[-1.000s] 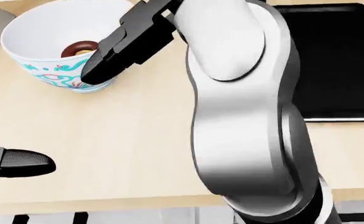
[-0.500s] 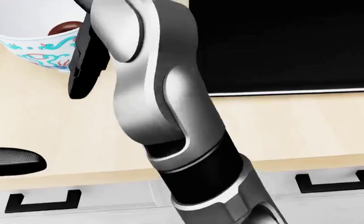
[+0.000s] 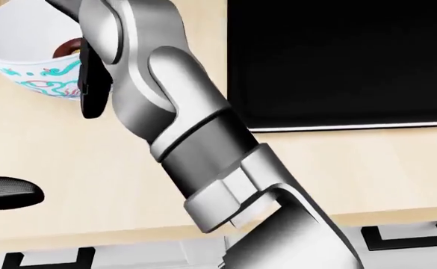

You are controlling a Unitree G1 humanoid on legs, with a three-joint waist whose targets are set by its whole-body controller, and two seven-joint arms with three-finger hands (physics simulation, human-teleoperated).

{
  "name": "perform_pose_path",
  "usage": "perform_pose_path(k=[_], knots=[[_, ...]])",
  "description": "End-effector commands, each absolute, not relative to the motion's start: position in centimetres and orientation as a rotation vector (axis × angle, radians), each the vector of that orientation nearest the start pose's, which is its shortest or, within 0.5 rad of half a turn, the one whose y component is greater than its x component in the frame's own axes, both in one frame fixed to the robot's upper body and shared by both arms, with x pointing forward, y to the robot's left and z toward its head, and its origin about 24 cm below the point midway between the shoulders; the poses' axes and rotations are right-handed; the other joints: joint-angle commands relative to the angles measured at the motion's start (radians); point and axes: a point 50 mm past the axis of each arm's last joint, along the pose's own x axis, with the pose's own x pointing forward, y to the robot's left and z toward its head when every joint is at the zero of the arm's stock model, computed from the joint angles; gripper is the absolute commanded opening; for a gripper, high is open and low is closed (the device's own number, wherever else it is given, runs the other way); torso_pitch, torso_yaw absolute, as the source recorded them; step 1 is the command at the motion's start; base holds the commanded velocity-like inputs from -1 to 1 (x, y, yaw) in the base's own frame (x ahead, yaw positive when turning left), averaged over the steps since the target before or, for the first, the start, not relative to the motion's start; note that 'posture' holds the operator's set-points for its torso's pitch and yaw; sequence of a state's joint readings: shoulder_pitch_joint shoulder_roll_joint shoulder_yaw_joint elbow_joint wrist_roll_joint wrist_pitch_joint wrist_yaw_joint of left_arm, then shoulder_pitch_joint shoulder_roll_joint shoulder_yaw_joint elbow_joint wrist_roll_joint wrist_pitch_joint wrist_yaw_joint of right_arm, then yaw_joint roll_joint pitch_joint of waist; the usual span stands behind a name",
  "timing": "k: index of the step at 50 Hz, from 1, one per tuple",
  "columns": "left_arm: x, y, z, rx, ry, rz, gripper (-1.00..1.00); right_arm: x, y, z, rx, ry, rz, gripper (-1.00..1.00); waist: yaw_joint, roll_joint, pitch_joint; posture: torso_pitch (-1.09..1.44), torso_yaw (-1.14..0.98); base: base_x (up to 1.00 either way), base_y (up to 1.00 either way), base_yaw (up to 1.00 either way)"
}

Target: Pick up the bowl with donut and place it on the tray. Pick up the cupcake and place it on the tray.

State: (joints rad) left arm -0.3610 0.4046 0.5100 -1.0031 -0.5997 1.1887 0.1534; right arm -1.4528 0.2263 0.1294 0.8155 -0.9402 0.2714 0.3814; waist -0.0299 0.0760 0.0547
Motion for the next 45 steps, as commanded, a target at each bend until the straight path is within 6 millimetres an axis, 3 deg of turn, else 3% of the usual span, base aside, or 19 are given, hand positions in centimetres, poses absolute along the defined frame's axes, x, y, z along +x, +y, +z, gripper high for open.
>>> perform_pose_path(k=[1, 23, 27, 29, 35, 41, 45], knots=[[20.0, 20.9, 25.6, 0.095, -0.319, 0.071, 1.0, 35.3, 7.2, 31.6, -1.162, -0.483, 0.445, 1.0, 0.0, 0.008, -0.028, 0.0, 0.0, 0.0, 0.0, 0.0], [20.0, 21.2, 25.6, 0.091, -0.321, 0.078, 1.0, 36.3, 7.7, 27.0, -1.274, -0.404, 0.502, 1.0, -0.003, 0.012, -0.023, 0.0, 0.0, 0.0, 0.0, 0.0], [19.9, 21.3, 25.5, 0.089, -0.32, 0.082, 1.0, 36.5, 7.7, 26.4, -1.287, -0.39, 0.505, 0.81, -0.002, 0.013, -0.023, 0.0, 0.0, 0.0, 0.0, 0.0], [19.9, 21.4, 25.4, 0.088, -0.32, 0.084, 1.0, 36.5, 7.8, 26.3, -1.29, -0.387, 0.51, 0.56, -0.002, 0.014, -0.024, 0.0, 0.0, 0.0, 0.0, 0.0], [20.0, 21.5, 25.2, 0.086, -0.318, 0.084, 1.0, 36.6, 7.8, 25.6, -1.301, -0.373, 0.518, 0.14, 0.0, 0.015, -0.024, 0.0, 0.0, 0.0, 0.0, 0.0], [19.9, 21.5, 25.0, 0.086, -0.315, 0.084, 1.0, 36.8, 7.8, 25.0, -1.305, -0.369, 0.517, 0.1, 0.001, 0.016, -0.027, 0.0, 0.0, 0.0, 0.0, 0.0], [19.9, 21.5, 24.9, 0.085, -0.315, 0.084, 1.0, 37.0, 7.7, 24.7, -1.315, -0.371, 0.505, -0.04, 0.001, 0.017, -0.028, 0.0, 0.0, 0.0, 0.0, 0.0]])
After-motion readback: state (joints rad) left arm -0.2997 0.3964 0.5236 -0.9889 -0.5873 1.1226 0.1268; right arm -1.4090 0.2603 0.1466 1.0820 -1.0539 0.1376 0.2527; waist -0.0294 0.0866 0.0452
